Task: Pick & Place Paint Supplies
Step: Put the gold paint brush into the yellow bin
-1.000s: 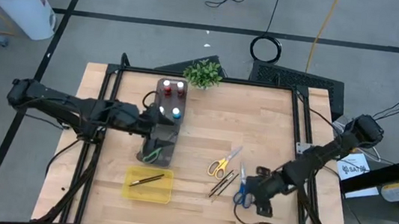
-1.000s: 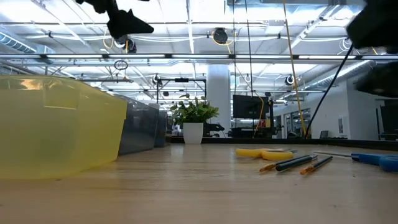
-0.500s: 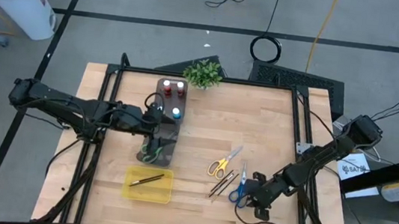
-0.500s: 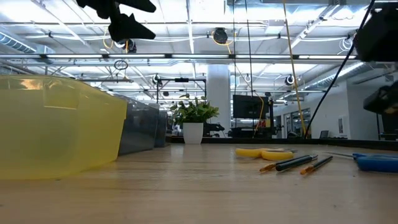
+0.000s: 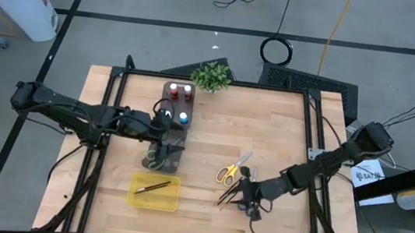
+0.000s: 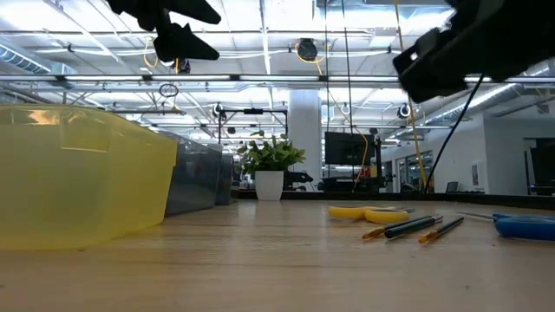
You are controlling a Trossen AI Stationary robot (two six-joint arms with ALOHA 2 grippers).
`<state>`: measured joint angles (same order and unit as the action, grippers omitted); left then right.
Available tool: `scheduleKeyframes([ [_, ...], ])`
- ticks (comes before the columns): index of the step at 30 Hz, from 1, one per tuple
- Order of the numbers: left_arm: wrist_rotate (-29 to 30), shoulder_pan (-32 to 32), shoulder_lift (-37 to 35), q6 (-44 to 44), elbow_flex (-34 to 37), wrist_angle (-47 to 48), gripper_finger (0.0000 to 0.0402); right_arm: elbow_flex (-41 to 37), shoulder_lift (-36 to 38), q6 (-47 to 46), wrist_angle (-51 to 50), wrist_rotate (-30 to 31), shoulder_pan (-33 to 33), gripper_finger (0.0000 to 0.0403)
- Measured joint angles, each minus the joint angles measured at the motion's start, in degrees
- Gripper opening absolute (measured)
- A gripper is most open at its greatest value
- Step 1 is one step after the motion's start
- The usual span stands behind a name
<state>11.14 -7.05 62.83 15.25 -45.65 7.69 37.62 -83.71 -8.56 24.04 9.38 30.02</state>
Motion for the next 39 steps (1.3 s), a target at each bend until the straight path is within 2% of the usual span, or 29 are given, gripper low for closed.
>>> scheduleKeyframes([
  [4, 0.54, 0.00, -0.14, -0.10, 0.00, -0.36, 0.0368, 2.80, -5.55, 3.19, -1.18, -3.81, -1.58, 0.0172],
  [9, 1.42, 0.00, -0.13, -0.11, 0.00, -0.30, 0.0378, 10.38, -13.71, 5.90, -9.22, -5.36, -0.51, 0.0174],
  [15, 1.42, 0.00, -0.13, -0.10, 0.00, -0.29, 0.0383, 20.72, -21.19, 7.33, -24.49, -4.96, 0.09, 0.0151],
  [20, 1.42, 0.00, -0.13, 0.01, 0.00, -0.27, 0.0375, 25.12, -24.10, 8.37, -31.98, -5.16, -0.78, 0.0136],
  [26, 1.42, 0.00, -0.13, 0.26, 0.00, -0.69, 0.0366, 25.33, -24.86, 10.42, -35.50, -5.18, -1.15, 0.0105],
  [31, 1.45, 0.00, -0.13, 0.19, 0.00, -0.77, 0.0370, 24.72, -24.93, 12.94, -37.10, -5.46, -1.82, 0.0059],
  [36, 1.57, 0.00, -0.13, -0.47, 0.00, -0.77, 0.0377, 23.82, -24.99, 14.59, -37.44, -8.54, -3.10, 0.0010],
  [39, 2.35, 0.00, -0.13, -0.57, 0.00, -0.75, 0.0378, 22.76, -25.02, 14.95, -37.11, -9.90, -3.84, 0.0004],
])
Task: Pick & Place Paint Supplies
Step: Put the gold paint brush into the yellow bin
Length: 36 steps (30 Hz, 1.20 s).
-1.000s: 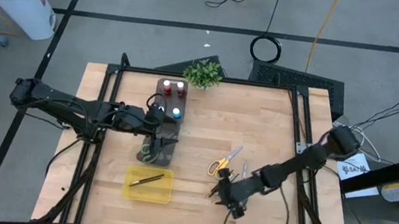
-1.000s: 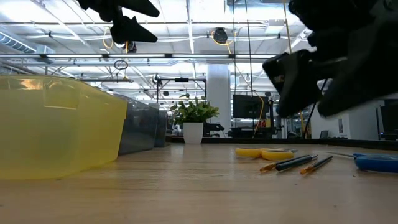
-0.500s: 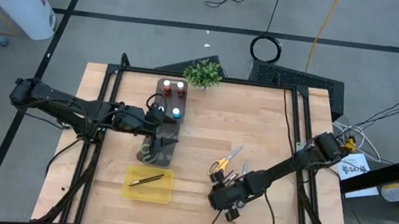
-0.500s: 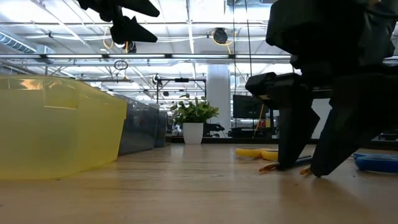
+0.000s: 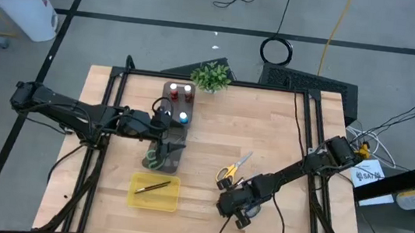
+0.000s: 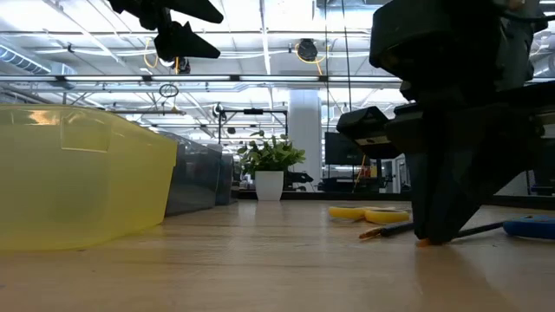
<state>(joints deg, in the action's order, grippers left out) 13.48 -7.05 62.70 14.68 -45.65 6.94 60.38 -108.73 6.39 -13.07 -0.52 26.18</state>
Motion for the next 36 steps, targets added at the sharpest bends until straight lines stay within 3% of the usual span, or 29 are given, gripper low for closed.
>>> scheduleKeyframes([
  [9, 0.14, 0.00, 0.00, 0.44, 0.00, 0.02, 0.0366, -1.66, 0.02, -3.00, 6.29, 0.56, -0.26, 0.0001],
  [23, 0.13, 0.00, 0.00, 1.00, 0.00, -0.95, 0.0370, -1.95, 7.98, -2.66, 18.27, 2.13, 0.63, 0.0000],
  [31, 0.10, 0.00, 0.23, 7.33, 0.54, -1.10, 0.0366, -1.84, 10.91, -0.63, 26.58, 2.06, 0.67, 0.0000],
  [36, 0.04, -0.64, 4.52, 11.36, 1.07, -1.53, 0.0374, -1.78, 12.92, 1.81, 32.42, 2.02, 0.67, 0.0000],
])
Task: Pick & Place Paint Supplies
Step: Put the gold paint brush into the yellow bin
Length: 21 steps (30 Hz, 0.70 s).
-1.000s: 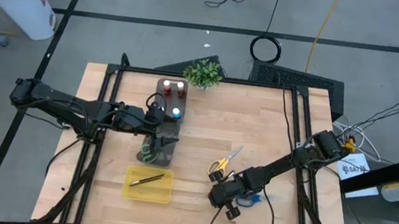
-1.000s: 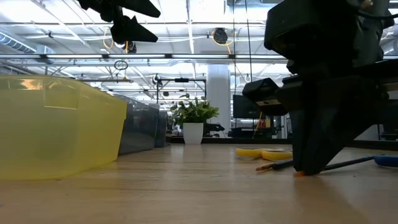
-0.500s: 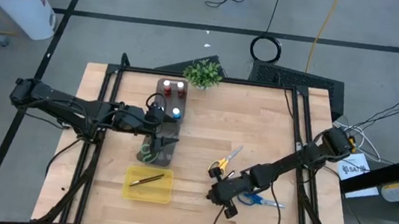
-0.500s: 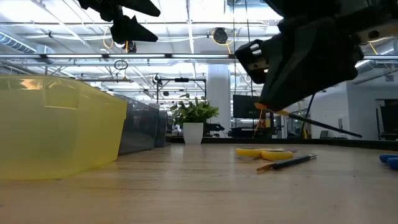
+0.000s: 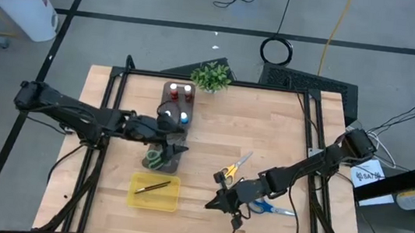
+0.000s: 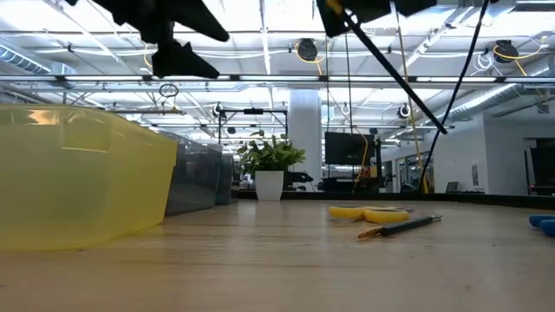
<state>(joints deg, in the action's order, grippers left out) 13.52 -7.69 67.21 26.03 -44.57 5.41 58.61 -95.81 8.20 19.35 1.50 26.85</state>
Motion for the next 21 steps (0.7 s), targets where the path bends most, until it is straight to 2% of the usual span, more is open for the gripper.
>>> scheduleKeyframes([
  [4, -0.74, -0.75, 6.03, 1.25, 0.02, -6.44, 0.0375, -0.06, 1.45, 2.95, 3.59, 0.23, -0.46, 0.0000],
  [10, -8.25, -3.20, 13.83, -5.47, -0.09, -25.86, 0.0364, -0.04, 3.76, 7.21, 9.22, 0.39, -0.68, 0.0000],
  [16, -13.16, -6.72, 15.61, -16.29, -0.07, -32.35, 0.0363, 0.02, 7.20, 9.10, 10.45, 0.39, -0.36, 0.0000],
  [21, -16.51, -9.49, 15.62, -16.97, -0.07, -35.96, 0.0372, 0.00, 7.93, 11.13, 11.32, 0.42, 0.24, 0.0000],
])
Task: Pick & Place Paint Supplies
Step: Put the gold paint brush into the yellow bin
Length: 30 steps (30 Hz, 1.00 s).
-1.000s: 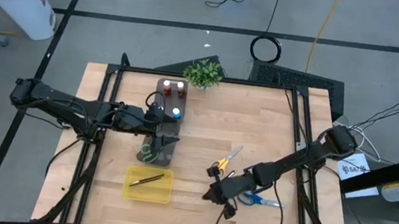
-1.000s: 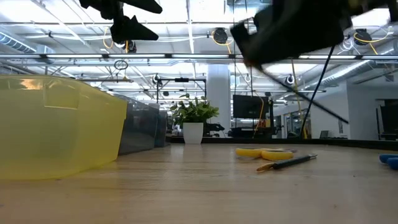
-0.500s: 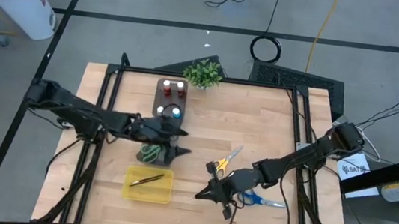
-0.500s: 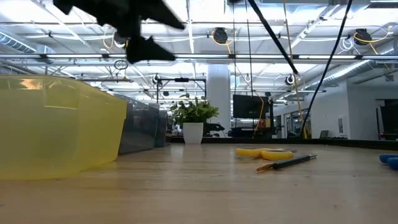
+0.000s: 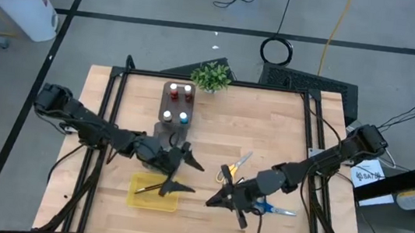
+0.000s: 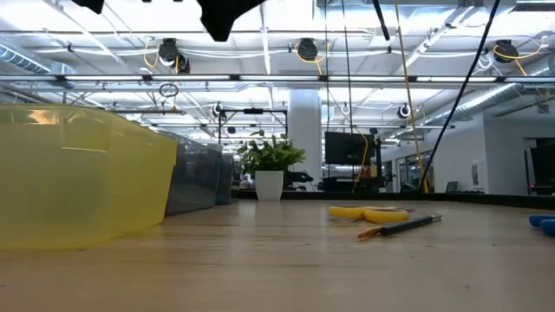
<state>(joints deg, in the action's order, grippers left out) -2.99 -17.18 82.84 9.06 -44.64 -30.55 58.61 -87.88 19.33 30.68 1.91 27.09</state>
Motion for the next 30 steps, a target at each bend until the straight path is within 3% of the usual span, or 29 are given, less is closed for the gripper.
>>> scheduleKeyframes([
  [5, 4.15, -2.48, 3.29, -0.94, 0.04, 0.15, 0.0370, 0.00, -0.04, 0.04, -0.04, -0.02, -0.13, 0.0000],
  [8, 7.64, -3.75, 6.38, -5.89, -0.02, -2.84, 0.0364, 0.00, -0.04, 0.04, 0.66, -0.16, -0.40, 0.0000],
  [13, 10.65, -4.51, 13.79, -15.41, -0.31, -14.56, 0.0354, 0.00, -0.04, 0.19, 0.76, -0.20, -0.44, 0.0000],
  [18, 12.30, -4.23, 19.38, -19.42, -3.42, -23.23, 0.0353, 0.00, -0.04, 0.11, 0.47, -0.23, -0.48, 0.0000],
  [26, 11.68, -3.09, 24.58, -19.09, -11.04, -23.18, 0.0342, 0.00, -0.04, 0.24, -0.31, -0.26, -0.48, 0.0000],
  [30, 11.88, -3.11, 25.61, -16.84, -13.16, -20.42, 0.0308, 0.00, -0.04, 0.26, -0.57, -0.26, -0.48, 0.0000],
])
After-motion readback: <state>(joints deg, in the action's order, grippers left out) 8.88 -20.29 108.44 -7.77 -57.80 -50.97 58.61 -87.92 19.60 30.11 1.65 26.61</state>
